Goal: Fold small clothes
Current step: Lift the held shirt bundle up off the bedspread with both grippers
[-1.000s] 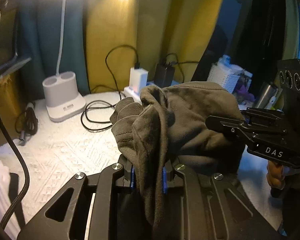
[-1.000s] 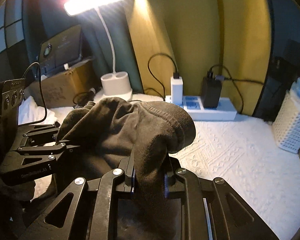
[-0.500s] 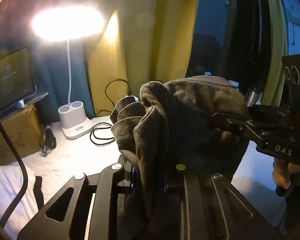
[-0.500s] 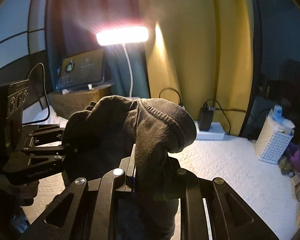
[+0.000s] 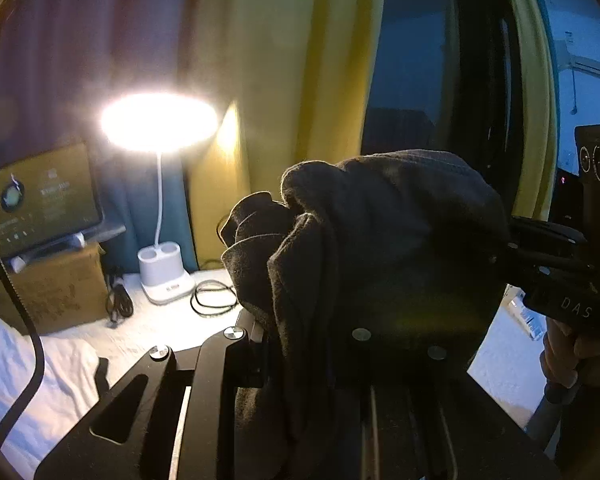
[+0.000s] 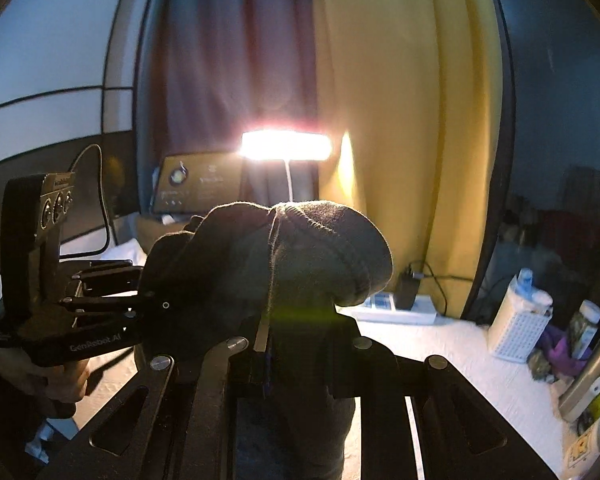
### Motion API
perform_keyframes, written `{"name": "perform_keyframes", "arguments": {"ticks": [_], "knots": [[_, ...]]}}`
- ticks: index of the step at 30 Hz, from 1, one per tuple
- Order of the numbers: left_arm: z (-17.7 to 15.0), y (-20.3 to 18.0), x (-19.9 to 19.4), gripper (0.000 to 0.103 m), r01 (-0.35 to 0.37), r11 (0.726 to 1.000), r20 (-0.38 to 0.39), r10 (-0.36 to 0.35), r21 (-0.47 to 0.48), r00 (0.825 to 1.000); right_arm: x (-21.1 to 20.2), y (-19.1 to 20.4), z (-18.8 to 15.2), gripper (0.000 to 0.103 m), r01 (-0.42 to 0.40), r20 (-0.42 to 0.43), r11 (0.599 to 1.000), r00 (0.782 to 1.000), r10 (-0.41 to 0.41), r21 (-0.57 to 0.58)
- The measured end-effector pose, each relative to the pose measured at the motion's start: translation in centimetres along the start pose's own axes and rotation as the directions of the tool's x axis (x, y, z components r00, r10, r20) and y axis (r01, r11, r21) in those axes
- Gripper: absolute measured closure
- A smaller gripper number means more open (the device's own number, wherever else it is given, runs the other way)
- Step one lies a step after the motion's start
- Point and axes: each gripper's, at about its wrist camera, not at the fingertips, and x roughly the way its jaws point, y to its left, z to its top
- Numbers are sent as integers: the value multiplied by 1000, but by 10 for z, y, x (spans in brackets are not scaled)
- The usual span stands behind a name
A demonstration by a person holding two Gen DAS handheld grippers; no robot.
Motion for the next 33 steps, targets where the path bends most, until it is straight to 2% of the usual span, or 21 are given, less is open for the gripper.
{"name": "perform_keyframes", "arguments": {"ticks": [6,17,25,33], "knots": [[10,-2,-36,86,-2,1000,58,1,13,998,-34,25,19,85,-7,81,999,997,11,-44],[21,5,-113,86,-81,996,190,72,40,979,-79,79,44,85,-57,196,990,977,82,-131],[13,25,-151,86,-163,985,205,148,59,968,-83,122,47,85,-120,205,976,966,158,-184],[-10,49,-162,86,-204,979,171,198,16,965,-68,155,40,85,-178,149,961,966,211,-211]]}}
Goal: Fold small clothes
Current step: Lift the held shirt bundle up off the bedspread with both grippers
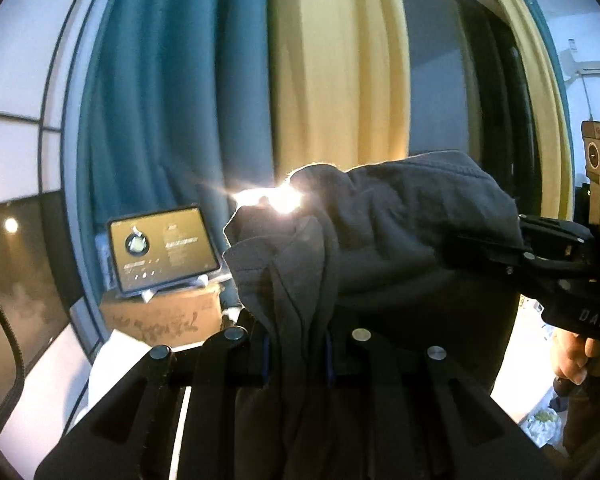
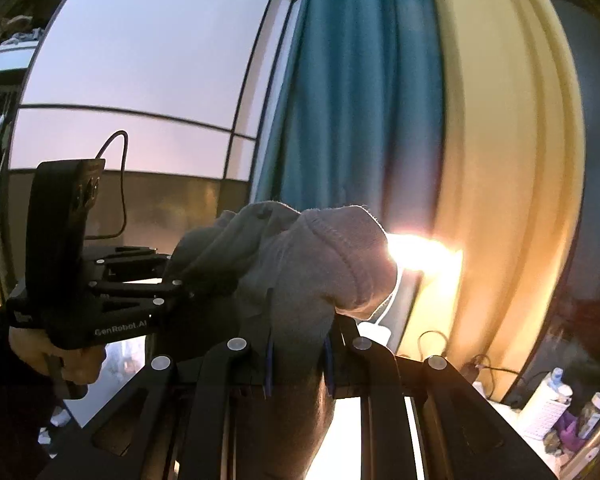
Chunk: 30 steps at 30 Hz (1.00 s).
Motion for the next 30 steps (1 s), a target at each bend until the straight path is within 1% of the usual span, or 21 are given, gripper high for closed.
{"name": "perform_keyframes", "arguments": {"ticks": [2,5,9,14,15,22,30], "knots": [[-7,7,3,86,-6,1000,-20,6,-10,1000,10,4,-6,85,-12,-23,1000,1000,12,2],[-18,16,18,86,-8,1000,-61,6,-29,998,26,5,-14,85,-23,-60,1000,998,23,14],[-28,21,36,86,5,1000,-105,-8,-26,994,44,0,-22,85,-20,-96,999,995,23,29],[-33,23,61,86,25,999,-147,-30,-33,989,70,-20,-35,85,0,-139,997,990,10,72],[-34,24,67,86,30,999,-156,-35,-36,987,67,-24,-41,85,5,-144,997,990,6,78],[-40,28,103,86,54,998,-214,-62,-40,975,105,-54,-57,85,28,-198,991,980,-2,131],[-51,41,146,86,60,996,-279,-77,-67,957,149,-86,-81,85,38,-261,981,965,14,192]]}}
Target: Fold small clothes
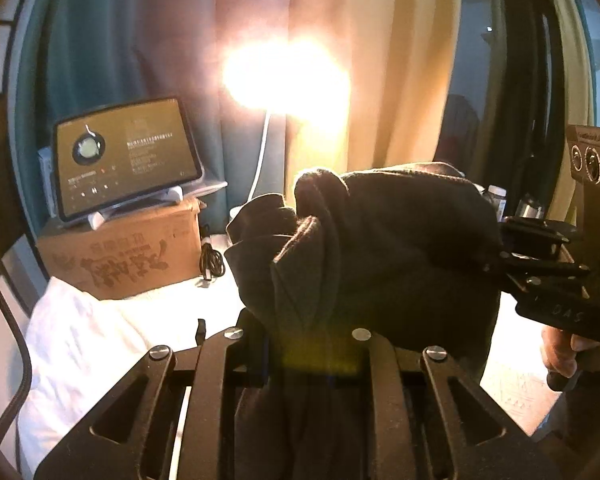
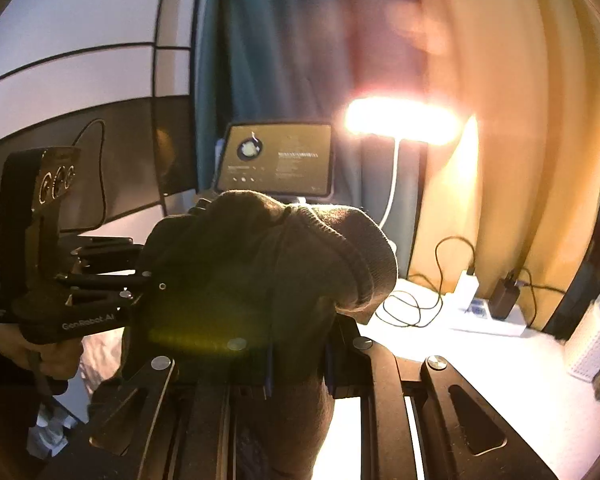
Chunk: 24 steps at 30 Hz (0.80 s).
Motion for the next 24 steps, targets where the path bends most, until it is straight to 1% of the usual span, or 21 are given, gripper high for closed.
{"name": "perform_keyframes", "arguments": {"ticks": [12,19,24], "knots": [[-5,20,62,86,17,1000,-114,-19,-22,993,73,-47,-16,85,-8,-98,996,995,17,93],[-14,36,95,86,10,999,-180,-18,-44,983,115,-72,-28,85,-13,-162,991,986,35,133],[-21,47,116,86,-8,998,-228,-7,-66,974,149,-84,-41,85,-29,-214,984,974,67,176]]}}
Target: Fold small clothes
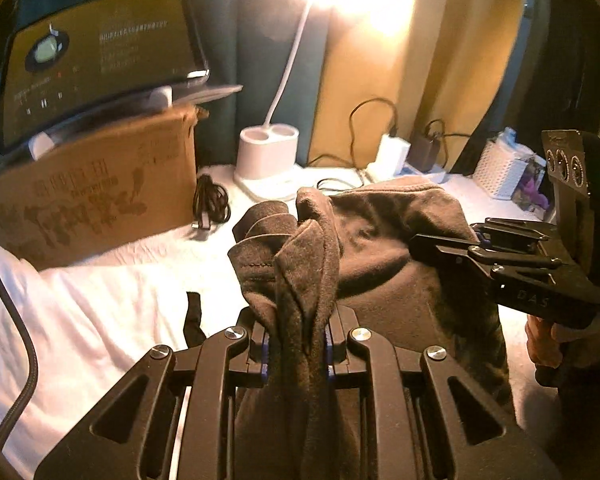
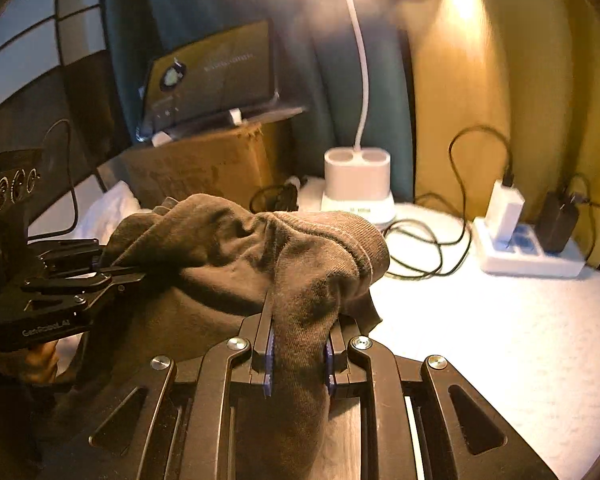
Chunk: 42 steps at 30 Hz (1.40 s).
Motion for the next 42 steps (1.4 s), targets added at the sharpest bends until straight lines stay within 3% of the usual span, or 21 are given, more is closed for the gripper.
{"name": "perform_keyframes", "arguments": {"ticks": [10,12,14,15,19,22,26,33,35,42], "knots": [[-14,18,50,85,-38,999,-133,33,-32,991,52,-34,-13,84,-51,-113,993,992,63,110],[-17,20,56,85,-53,998,-152,48,-29,987,53,-43,-16,73,-52,-114,988,991,69,148],[-19,23,58,85,-49,998,-162,42,-44,986,51,-53,-18,54,-32,-104,982,993,52,185],[-19,24,57,85,-47,998,-162,39,-52,986,49,-60,-18,53,-26,-94,977,994,46,212],[-19,27,57,84,-53,996,-169,42,-65,985,48,-68,-17,53,51,-91,978,995,-33,203],[-20,26,58,83,-67,996,-175,57,-55,983,59,-63,-24,53,169,-137,979,979,-153,111],[-19,27,60,81,-80,995,-183,68,-55,981,53,-69,-24,53,224,-145,969,967,-207,106],[-12,35,45,76,-62,992,-164,43,-112,985,33,-70,-22,53,210,-131,966,973,-191,150],[-10,37,38,71,-86,988,-146,67,-127,987,25,-60,-18,53,200,-119,971,976,-185,130],[-12,45,16,68,-146,980,-110,132,-136,985,11,-34,-21,53,186,-122,980,977,-177,72]]}}
